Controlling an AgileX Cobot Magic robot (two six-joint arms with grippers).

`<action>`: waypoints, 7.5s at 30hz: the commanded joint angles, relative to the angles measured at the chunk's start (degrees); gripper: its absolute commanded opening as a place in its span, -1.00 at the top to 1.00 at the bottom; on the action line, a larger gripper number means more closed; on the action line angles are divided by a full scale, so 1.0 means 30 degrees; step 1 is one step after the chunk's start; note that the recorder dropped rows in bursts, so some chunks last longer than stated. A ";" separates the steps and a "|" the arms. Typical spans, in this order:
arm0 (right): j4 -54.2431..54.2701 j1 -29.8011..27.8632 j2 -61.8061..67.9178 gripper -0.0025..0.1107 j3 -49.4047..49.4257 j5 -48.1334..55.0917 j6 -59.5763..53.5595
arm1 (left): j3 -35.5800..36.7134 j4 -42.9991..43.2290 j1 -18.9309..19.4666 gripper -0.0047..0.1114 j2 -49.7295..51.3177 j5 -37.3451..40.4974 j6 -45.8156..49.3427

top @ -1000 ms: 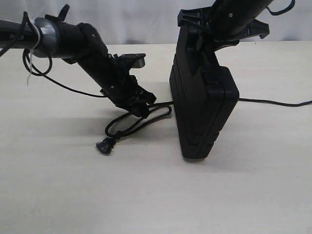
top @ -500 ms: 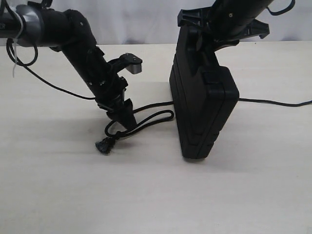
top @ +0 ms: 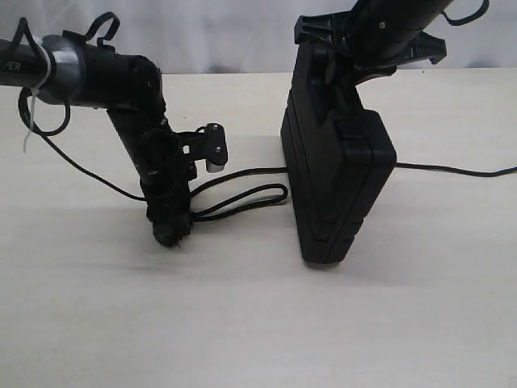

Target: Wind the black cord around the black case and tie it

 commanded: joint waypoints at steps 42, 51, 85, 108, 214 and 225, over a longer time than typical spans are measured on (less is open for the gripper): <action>0.0261 0.0047 -0.0075 0.88 0.0012 0.0110 0.0085 | 0.0965 -1.3380 0.3197 0.92 -0.4204 0.0575 0.3433; 0.0261 0.0047 -0.0075 0.88 0.0012 0.0110 0.0085 | 0.0965 -1.3302 0.2155 0.92 -0.4544 -0.0437 0.3433; 0.0261 0.0047 -0.0075 0.88 0.0012 0.0110 0.0085 | -0.1983 -1.0144 -0.0233 0.92 -0.6219 0.4461 -0.3601; 0.0261 0.0047 -0.0075 0.88 0.0012 0.0110 0.0085 | -0.2032 -1.2845 -0.0233 0.92 -0.4333 -0.0622 -0.1541; 0.1552 0.0013 0.0895 0.88 0.0054 -0.0599 0.0085 | -0.2032 -0.9067 -0.3307 -0.20 -0.6059 -0.5421 0.5693; 0.1528 0.0013 0.0895 0.88 0.0054 -0.0514 0.0085 | -0.2032 -0.3113 -0.1512 -0.20 -0.6227 -0.3585 0.0381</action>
